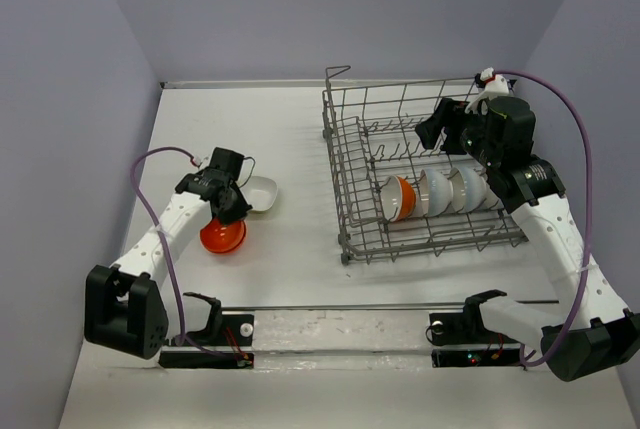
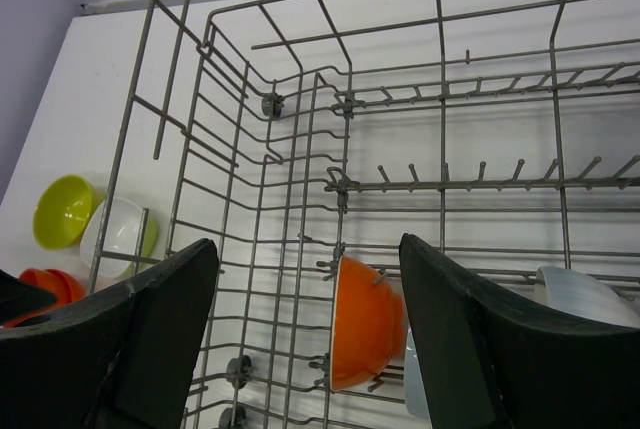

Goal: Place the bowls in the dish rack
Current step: Pick up the bowl from the bowl.

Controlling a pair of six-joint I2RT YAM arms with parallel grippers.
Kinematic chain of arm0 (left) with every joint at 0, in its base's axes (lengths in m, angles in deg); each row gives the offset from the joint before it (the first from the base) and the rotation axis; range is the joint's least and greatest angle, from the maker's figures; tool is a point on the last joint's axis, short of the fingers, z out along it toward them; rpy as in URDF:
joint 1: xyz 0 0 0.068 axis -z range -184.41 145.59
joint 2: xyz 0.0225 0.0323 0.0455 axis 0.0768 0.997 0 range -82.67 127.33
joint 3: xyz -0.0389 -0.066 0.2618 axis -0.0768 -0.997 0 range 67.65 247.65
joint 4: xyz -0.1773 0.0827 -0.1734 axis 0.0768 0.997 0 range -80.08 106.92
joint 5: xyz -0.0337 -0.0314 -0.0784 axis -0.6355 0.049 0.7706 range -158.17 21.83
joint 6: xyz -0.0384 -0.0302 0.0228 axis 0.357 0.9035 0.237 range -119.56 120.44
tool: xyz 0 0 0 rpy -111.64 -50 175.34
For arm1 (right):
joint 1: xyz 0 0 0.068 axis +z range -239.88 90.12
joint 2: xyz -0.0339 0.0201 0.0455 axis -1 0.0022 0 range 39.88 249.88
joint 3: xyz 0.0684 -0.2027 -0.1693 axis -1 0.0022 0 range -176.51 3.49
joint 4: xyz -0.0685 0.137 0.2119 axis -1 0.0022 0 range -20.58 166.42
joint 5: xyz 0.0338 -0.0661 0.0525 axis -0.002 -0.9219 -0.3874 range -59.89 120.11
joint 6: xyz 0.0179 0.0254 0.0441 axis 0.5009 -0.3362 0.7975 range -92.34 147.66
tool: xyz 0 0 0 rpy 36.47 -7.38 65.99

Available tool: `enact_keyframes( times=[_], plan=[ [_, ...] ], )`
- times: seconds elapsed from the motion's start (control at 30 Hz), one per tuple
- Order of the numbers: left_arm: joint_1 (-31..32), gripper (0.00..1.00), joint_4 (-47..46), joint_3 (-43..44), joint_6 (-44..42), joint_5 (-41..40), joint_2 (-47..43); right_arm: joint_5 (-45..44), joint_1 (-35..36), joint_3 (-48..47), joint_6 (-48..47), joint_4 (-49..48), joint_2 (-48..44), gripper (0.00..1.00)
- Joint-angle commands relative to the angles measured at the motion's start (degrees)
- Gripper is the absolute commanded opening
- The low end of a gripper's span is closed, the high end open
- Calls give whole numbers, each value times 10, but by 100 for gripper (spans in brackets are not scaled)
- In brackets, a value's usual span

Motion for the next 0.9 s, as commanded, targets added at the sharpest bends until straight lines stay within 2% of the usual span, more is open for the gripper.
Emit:
enact_keyframes(
  times=[0.0,0.43,0.7,0.87],
  plan=[
    [-1,0,26,44,-15,-19,-19,9,5,-1,-10,-21,-9,79],
    [9,0,90,119,-41,-41,-49,8,5,-1,-10,-20,-7,79],
    [121,0,144,223,-18,-112,-18,3,5,-1,-11,-21,-3,79],
    [185,0,147,235,-3,-112,1,-5,5,-2,-13,-19,-6,79]
  ],
)
